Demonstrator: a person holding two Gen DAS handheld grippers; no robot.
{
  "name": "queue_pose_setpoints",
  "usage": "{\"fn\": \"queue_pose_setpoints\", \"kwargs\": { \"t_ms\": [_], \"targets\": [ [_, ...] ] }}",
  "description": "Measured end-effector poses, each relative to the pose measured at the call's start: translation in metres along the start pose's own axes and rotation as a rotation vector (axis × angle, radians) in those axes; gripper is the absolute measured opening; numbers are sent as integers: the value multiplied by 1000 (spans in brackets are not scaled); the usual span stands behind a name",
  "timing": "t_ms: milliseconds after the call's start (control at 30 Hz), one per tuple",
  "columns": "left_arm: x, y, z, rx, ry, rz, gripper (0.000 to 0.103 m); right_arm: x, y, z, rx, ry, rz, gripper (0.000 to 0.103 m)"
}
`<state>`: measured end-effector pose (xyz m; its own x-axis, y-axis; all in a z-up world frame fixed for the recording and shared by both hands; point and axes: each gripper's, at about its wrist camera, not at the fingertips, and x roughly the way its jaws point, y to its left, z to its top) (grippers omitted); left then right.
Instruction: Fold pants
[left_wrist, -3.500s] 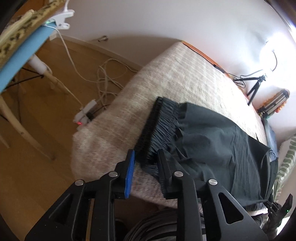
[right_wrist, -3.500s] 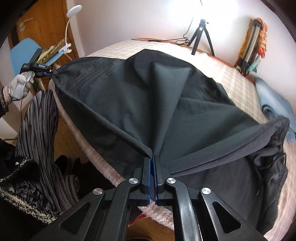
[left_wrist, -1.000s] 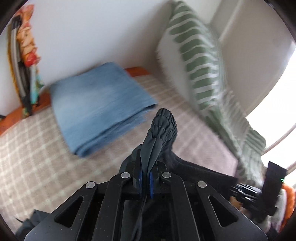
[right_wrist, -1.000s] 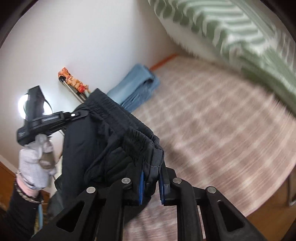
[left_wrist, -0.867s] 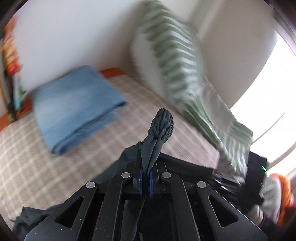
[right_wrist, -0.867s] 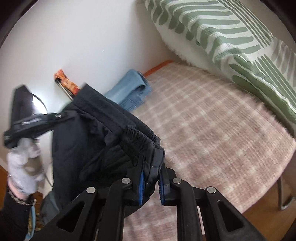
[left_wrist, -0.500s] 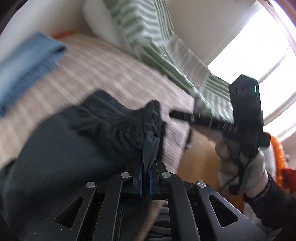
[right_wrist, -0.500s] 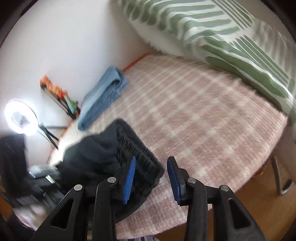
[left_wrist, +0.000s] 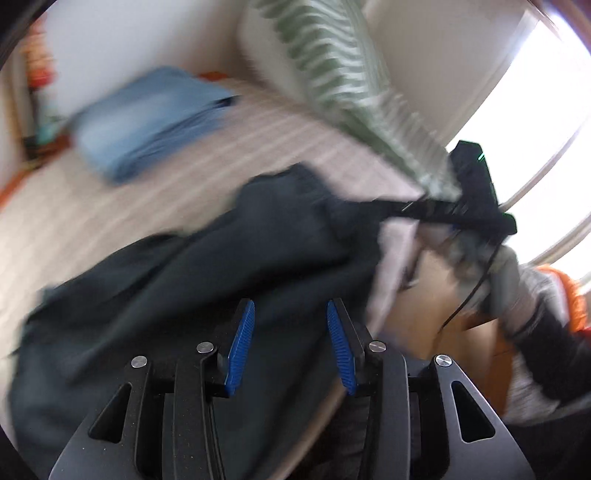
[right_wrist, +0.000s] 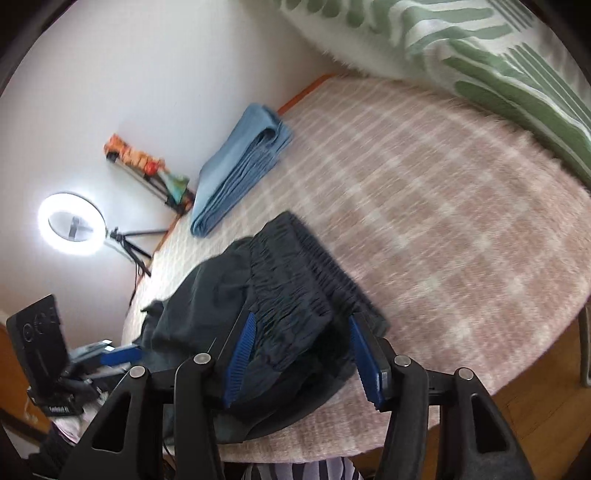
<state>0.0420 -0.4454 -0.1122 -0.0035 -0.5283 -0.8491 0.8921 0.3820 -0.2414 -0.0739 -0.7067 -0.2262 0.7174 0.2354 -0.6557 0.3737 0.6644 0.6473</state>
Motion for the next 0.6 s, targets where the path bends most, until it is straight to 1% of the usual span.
{"fn": "queue_pose_setpoints", "kwargs": {
  "t_ms": [33,67,133,167,200,233,300,367,433,533,600],
  "targets": [
    [-5,6,-10,0,13,34,39,1,3,-1,-3,4,-3,56],
    [-10,12,-27,9,39,81,39,2,5,-2,-3,7,-7,56],
    [-12,16,-52,28,85,129,41,6,9,-4,-8,19,-9,56],
    [-11,17,-66,39,113,143,49,9,9,-6,-8,28,-15,56],
    [-9,17,-79,47,140,150,53,12,9,-7,-5,37,-18,56],
    [-7,17,-91,55,156,154,56,17,8,-8,5,53,-20,56],
    [2,14,-103,60,169,166,56,25,4,-9,39,68,-7,56],
    [13,12,-104,45,162,167,56,33,-1,-8,84,76,17,56],
    [22,7,-101,47,150,144,56,36,-3,-6,120,69,26,56],
    [35,-8,-95,106,137,145,56,36,2,-2,113,71,8,54],
    [44,-16,-90,143,130,172,56,36,5,0,108,74,-4,54]
  ]
}}
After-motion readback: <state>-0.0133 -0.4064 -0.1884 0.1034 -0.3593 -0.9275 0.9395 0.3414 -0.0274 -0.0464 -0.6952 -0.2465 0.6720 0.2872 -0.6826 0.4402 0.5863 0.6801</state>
